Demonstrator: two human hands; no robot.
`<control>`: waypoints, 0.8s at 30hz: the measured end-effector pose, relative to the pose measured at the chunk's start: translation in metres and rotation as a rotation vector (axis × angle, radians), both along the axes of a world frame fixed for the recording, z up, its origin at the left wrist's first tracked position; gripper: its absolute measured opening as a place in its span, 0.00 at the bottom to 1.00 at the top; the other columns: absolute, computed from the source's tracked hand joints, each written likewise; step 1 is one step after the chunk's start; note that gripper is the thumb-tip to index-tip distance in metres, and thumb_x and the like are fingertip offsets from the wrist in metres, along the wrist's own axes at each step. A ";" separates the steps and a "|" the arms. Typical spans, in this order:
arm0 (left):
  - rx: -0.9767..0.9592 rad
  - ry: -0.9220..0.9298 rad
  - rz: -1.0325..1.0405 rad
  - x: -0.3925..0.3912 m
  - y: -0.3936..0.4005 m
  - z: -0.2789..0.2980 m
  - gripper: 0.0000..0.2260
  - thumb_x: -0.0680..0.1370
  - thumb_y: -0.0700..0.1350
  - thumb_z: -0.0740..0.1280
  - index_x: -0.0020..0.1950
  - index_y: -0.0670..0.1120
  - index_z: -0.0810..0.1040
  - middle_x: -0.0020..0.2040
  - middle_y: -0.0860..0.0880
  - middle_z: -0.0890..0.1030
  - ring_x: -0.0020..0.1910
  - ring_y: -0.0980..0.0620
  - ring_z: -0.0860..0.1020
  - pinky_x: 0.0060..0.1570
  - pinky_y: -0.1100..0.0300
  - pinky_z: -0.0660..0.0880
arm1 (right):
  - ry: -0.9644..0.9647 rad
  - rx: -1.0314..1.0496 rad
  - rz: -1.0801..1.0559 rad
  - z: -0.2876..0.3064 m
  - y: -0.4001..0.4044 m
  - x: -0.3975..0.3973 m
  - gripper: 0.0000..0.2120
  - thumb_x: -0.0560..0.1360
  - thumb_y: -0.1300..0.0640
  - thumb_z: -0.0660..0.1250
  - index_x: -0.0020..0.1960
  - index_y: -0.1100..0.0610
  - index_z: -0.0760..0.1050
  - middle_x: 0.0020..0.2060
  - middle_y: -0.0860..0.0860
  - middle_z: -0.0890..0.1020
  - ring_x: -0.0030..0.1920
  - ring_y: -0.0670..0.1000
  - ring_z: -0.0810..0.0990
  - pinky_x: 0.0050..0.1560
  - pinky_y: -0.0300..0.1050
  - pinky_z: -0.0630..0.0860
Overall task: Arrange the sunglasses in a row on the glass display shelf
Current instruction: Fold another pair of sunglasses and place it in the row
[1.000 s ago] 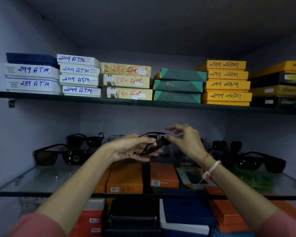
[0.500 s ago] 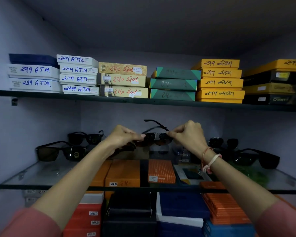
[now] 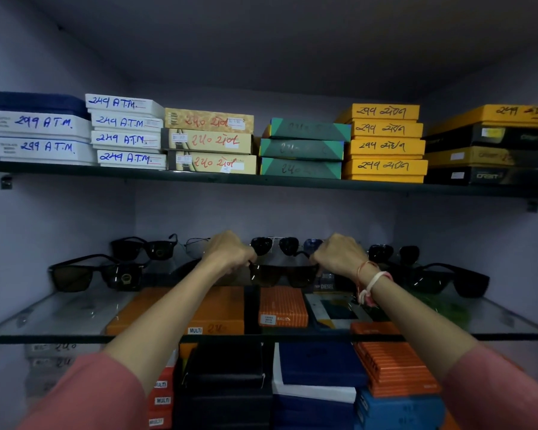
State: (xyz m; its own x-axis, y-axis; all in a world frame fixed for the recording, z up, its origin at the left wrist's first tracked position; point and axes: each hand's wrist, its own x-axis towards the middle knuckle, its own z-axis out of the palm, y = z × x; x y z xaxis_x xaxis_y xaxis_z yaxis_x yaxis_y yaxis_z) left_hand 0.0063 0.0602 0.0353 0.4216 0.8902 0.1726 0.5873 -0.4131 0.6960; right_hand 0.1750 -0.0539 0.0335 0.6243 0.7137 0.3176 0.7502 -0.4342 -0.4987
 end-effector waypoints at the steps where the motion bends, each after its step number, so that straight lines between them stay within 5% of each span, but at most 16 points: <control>1: -0.006 0.003 -0.003 0.002 0.001 -0.002 0.12 0.72 0.44 0.72 0.29 0.45 0.76 0.25 0.50 0.75 0.21 0.54 0.68 0.23 0.64 0.66 | -0.018 -0.023 -0.002 -0.003 0.001 0.001 0.11 0.69 0.54 0.67 0.33 0.60 0.78 0.34 0.55 0.81 0.33 0.52 0.77 0.29 0.42 0.68; 10: -0.029 0.041 -0.032 0.009 0.009 -0.006 0.13 0.73 0.44 0.72 0.31 0.45 0.75 0.24 0.51 0.72 0.19 0.55 0.65 0.21 0.65 0.63 | -0.154 -0.129 -0.094 -0.005 0.008 0.002 0.11 0.71 0.48 0.66 0.42 0.56 0.76 0.40 0.52 0.78 0.41 0.54 0.74 0.50 0.46 0.67; 15: -0.028 0.077 -0.070 0.007 0.014 -0.006 0.15 0.73 0.51 0.73 0.33 0.44 0.74 0.26 0.50 0.72 0.20 0.55 0.66 0.21 0.65 0.63 | -0.258 -0.228 -0.124 0.000 0.011 0.004 0.19 0.70 0.36 0.65 0.40 0.54 0.73 0.38 0.50 0.76 0.44 0.54 0.76 0.60 0.52 0.65; 19: 0.214 0.163 0.065 -0.013 0.027 0.000 0.23 0.72 0.60 0.71 0.51 0.40 0.82 0.43 0.45 0.81 0.41 0.47 0.79 0.36 0.58 0.72 | -0.352 -0.147 -0.160 0.004 0.008 0.008 0.23 0.71 0.34 0.62 0.36 0.55 0.72 0.37 0.51 0.77 0.42 0.55 0.77 0.60 0.54 0.64; 22: 0.319 0.359 0.192 -0.036 0.035 0.004 0.25 0.72 0.60 0.70 0.62 0.44 0.78 0.61 0.43 0.78 0.58 0.42 0.78 0.46 0.53 0.72 | -0.396 -0.072 -0.144 0.008 0.009 0.009 0.23 0.71 0.35 0.63 0.36 0.56 0.74 0.35 0.52 0.78 0.42 0.56 0.79 0.59 0.54 0.65; 24: 0.292 0.466 0.183 -0.045 0.038 0.002 0.24 0.73 0.59 0.70 0.62 0.44 0.78 0.63 0.42 0.76 0.60 0.42 0.77 0.52 0.52 0.74 | -0.397 -0.022 -0.117 0.011 0.011 0.005 0.22 0.72 0.37 0.63 0.34 0.56 0.74 0.34 0.52 0.79 0.41 0.56 0.80 0.59 0.54 0.67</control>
State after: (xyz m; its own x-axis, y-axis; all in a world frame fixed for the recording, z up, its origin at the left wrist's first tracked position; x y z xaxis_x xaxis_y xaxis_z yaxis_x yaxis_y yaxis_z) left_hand -0.0386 0.0978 0.0371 0.3559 0.8992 0.2546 0.8843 -0.4121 0.2194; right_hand 0.1799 -0.0429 0.0441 0.5336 0.6546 0.5355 0.8273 -0.5353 -0.1701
